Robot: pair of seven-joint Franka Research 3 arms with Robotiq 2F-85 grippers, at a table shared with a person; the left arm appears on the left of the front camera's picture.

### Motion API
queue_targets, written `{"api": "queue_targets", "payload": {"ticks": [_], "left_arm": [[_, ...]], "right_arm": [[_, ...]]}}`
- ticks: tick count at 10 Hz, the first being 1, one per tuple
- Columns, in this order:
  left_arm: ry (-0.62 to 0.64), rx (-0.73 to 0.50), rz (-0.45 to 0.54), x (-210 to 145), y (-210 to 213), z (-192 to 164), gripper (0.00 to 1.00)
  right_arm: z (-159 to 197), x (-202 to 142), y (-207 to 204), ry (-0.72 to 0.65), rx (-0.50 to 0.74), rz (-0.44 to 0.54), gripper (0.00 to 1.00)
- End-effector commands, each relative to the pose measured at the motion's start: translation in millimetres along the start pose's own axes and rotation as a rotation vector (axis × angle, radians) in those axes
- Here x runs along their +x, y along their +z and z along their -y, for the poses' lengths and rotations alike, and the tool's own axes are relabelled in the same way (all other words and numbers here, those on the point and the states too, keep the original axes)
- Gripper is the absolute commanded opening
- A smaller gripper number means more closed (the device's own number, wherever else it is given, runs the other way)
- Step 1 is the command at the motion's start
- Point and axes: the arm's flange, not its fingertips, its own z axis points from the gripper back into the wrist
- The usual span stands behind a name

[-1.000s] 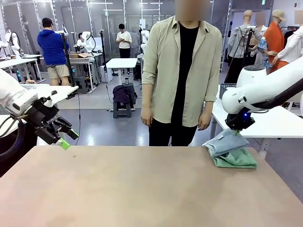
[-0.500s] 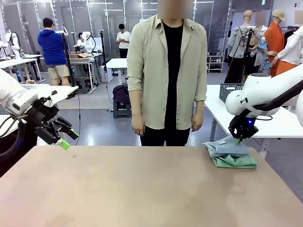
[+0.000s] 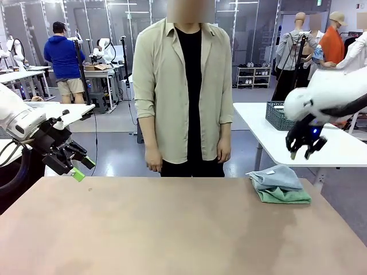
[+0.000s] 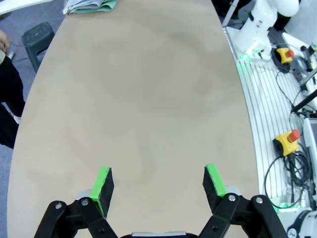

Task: Fold the towels and place them in the basket.
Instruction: Stack the folded Towel with hook on the right side of the table.

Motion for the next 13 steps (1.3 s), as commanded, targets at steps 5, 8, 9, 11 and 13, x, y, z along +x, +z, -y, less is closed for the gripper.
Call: {"api": "queue_targets", "payload": {"ticks": [5,8,9,11,13], "left_arm": [[-0.008,0.000,-0.008,0,1,1,0.92],[-0.008,0.000,-0.008,0,1,1,0.92],[-0.008,0.000,-0.008,0,1,1,0.92],[-0.008,0.000,-0.008,0,1,1,0.92],[-0.008,0.000,-0.008,0,1,1,0.92]], "right_arm": [[5,-105,224,0.034,0.180,-0.005,0.77],[-1,-149,246,0.078,0.155,0.002,0.77],[4,-124,263,0.042,0.172,0.002,0.77],[4,-124,263,0.042,0.172,0.002,0.77],[4,-124,263,0.042,0.172,0.002,0.77]]}}
